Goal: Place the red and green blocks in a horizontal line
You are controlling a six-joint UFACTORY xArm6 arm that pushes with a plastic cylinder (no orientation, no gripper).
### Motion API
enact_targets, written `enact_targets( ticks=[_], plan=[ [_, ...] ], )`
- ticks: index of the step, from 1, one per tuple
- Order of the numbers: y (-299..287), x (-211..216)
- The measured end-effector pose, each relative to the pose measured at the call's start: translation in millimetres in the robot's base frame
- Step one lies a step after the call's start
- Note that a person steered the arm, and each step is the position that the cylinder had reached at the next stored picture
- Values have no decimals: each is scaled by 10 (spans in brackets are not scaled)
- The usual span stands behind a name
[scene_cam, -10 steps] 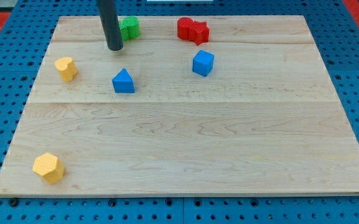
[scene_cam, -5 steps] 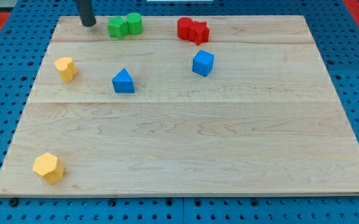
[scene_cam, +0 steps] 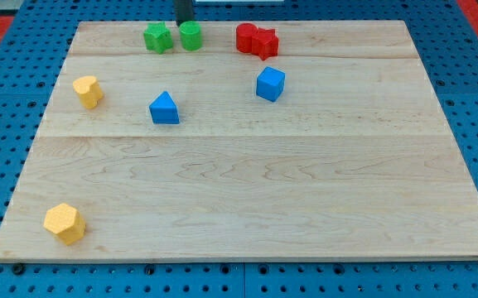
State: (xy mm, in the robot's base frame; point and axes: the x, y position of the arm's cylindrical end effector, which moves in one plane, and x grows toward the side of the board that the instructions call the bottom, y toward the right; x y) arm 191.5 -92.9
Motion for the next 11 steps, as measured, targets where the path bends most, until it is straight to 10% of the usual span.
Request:
enact_targets(
  ticks=[7,11],
  plan=[
    [214,119],
    [-839,9]
  ],
)
